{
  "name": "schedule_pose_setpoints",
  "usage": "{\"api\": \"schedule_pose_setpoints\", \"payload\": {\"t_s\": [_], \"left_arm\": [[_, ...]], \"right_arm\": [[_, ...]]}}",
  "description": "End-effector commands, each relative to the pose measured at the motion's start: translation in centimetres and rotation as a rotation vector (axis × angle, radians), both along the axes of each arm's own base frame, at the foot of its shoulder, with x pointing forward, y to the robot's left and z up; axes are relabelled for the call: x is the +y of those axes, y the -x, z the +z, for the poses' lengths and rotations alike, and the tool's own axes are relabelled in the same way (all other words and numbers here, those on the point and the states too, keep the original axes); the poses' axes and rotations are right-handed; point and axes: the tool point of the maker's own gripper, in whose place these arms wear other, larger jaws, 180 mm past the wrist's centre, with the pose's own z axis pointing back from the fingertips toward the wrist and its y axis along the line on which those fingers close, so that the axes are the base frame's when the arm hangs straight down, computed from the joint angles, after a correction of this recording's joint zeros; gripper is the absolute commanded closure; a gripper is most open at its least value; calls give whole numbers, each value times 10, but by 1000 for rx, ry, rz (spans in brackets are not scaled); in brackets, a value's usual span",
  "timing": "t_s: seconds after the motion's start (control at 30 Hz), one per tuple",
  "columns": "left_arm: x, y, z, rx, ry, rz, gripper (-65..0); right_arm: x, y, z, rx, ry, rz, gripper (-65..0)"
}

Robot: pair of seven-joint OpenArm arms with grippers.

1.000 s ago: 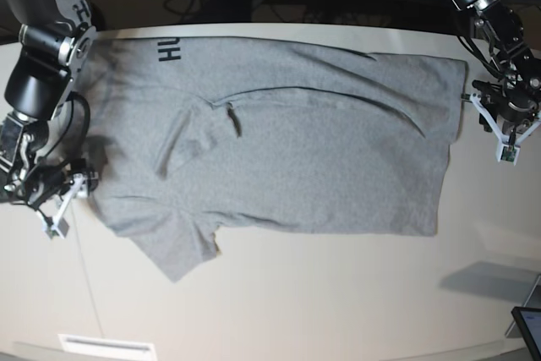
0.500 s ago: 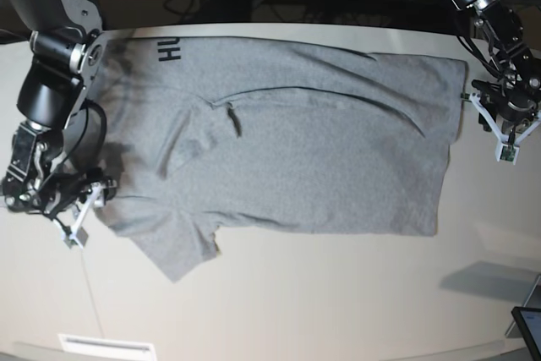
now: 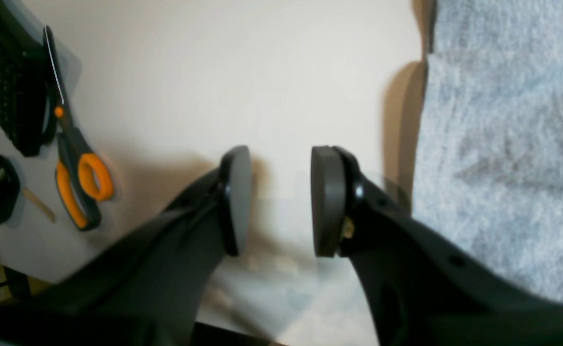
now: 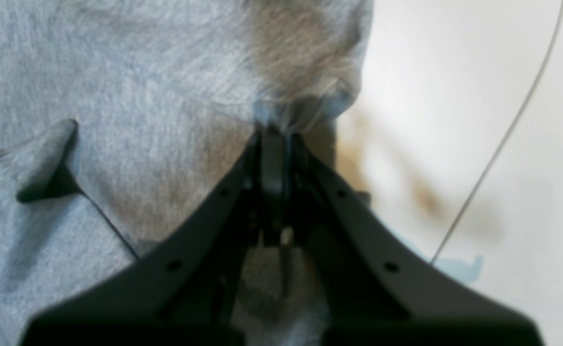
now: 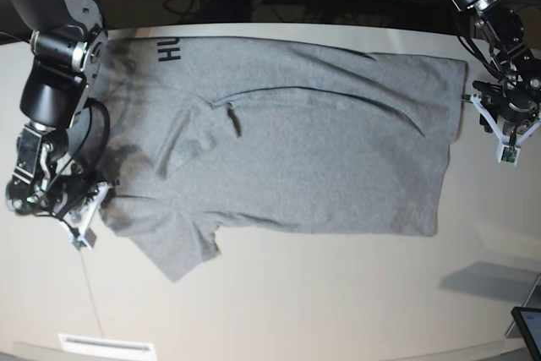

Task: Fold the T-shirt properly
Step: 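Move the right gripper down the shirt side and grasp near the sleeve, then slide the left gripper along the shirt side to the hem corner and grasp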

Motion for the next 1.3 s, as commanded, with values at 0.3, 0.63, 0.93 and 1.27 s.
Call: {"api": "schedule_pose_setpoints", "payload": {"t_s": [0.3,0.63,0.93,1.27], "left_arm": [[19,-63,-5,-30,162,92,-218],[-17,-151,7,-39,312,8,-218],[-36,-199,-5,-92,537,44,-220],[-23,-197,-1,-108,583,36,-297]], "right_arm": [[-9,-11,14,-45,14,-6,0],[-9,-6,9,-33,14,-4,0],[-10,-2,6,-25,17,-5,0],[-10,0,4,-21,17,-5,0]]}}
